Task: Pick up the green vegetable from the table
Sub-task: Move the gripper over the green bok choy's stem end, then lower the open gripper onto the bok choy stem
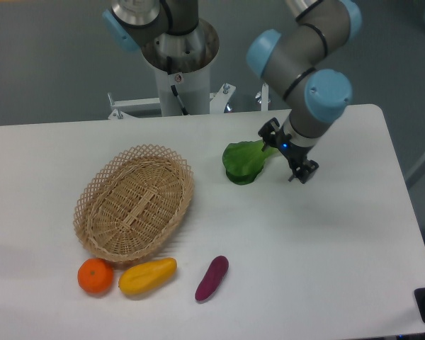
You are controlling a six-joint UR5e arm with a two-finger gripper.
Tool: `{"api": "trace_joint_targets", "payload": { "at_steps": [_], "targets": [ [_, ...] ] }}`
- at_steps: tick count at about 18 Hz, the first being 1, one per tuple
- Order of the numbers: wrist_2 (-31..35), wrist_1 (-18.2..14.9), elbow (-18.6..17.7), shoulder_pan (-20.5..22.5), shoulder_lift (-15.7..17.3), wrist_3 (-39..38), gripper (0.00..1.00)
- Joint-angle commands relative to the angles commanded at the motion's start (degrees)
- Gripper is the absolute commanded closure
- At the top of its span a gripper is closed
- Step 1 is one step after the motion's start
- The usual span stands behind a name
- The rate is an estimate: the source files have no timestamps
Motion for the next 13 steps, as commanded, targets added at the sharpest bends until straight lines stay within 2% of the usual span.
{"api": "trace_joint_targets", "payload": {
  "at_steps": [4,9,13],
  "targets": [
    [5.53,0.09,-2.19,1.32,0.35,1.4,0.0],
    [5.72,0.26,-4.05,2.64,0.35,2.9,0.0],
    [5.63,4.64,-6.41,2.2,0.35,2.81,0.0]
  ]
}}
